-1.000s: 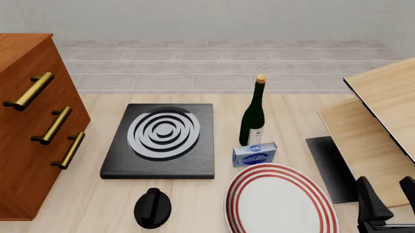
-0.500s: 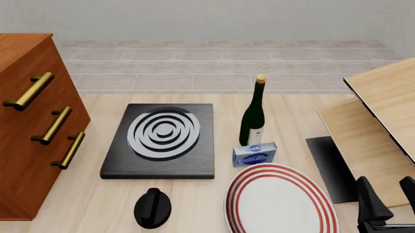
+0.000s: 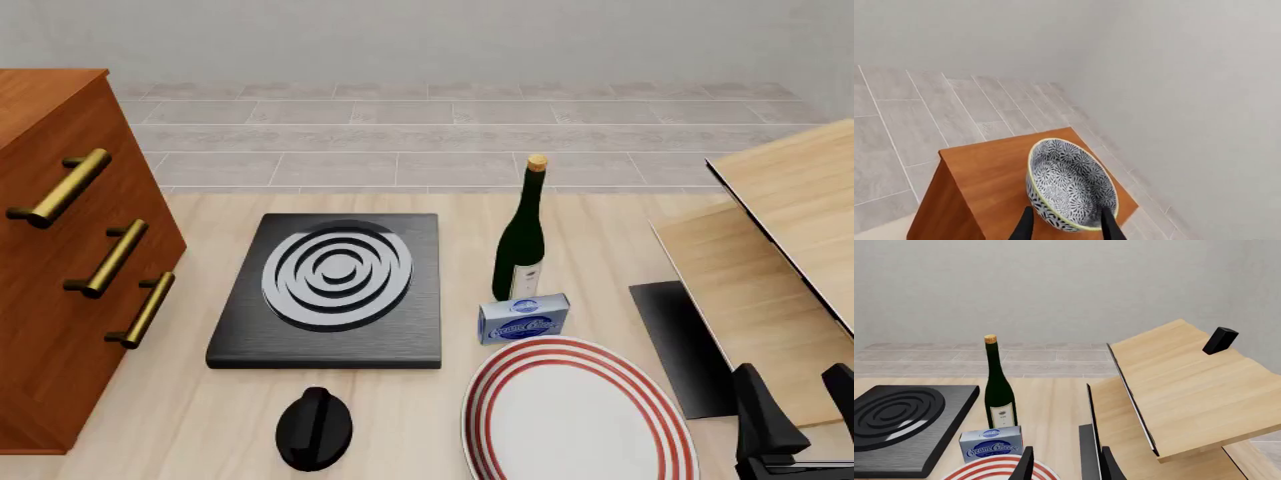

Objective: Put the bowl on the top of the cabinet.

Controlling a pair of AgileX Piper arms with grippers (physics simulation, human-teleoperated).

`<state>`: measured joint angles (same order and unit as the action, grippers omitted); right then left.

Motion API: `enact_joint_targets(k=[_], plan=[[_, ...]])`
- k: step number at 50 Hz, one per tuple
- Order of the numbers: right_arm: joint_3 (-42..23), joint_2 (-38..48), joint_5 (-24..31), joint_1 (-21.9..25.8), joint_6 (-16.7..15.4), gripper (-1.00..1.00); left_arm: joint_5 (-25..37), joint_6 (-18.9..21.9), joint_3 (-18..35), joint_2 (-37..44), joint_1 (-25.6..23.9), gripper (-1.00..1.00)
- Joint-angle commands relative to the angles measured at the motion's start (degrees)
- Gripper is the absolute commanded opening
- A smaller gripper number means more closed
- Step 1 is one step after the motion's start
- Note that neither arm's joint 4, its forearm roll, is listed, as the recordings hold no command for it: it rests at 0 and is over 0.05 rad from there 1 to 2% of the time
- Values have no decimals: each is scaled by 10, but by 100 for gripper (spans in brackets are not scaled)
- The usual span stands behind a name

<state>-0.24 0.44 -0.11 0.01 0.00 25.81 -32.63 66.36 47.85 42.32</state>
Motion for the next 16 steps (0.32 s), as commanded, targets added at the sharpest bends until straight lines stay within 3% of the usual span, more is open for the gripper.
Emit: enact_joint_targets(k=[1, 16], plan=[[0, 0, 0, 0, 0, 100, 18, -5, 15, -37, -16, 100], [0, 0, 0, 0, 0, 100, 21, -2, 16, -36, -15, 100]])
